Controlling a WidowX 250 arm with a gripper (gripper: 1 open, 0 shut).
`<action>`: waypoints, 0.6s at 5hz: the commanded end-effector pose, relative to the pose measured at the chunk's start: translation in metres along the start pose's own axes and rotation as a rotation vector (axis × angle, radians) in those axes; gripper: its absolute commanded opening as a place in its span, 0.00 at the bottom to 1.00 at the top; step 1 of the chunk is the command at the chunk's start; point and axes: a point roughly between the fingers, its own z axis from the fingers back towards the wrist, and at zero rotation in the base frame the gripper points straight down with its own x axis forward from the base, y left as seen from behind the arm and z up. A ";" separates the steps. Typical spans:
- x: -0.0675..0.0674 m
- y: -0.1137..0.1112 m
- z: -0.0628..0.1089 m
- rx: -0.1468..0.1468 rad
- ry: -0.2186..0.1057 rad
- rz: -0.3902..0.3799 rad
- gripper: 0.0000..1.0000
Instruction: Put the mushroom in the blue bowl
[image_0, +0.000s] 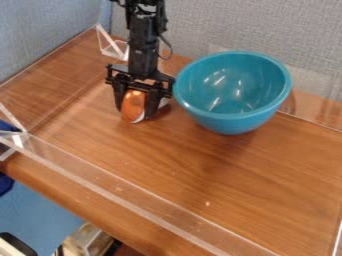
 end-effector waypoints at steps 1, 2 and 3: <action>0.008 0.016 0.012 0.004 -0.026 0.034 0.00; -0.004 0.013 0.011 -0.002 -0.021 0.086 0.00; -0.005 0.017 0.019 -0.005 -0.019 0.106 0.00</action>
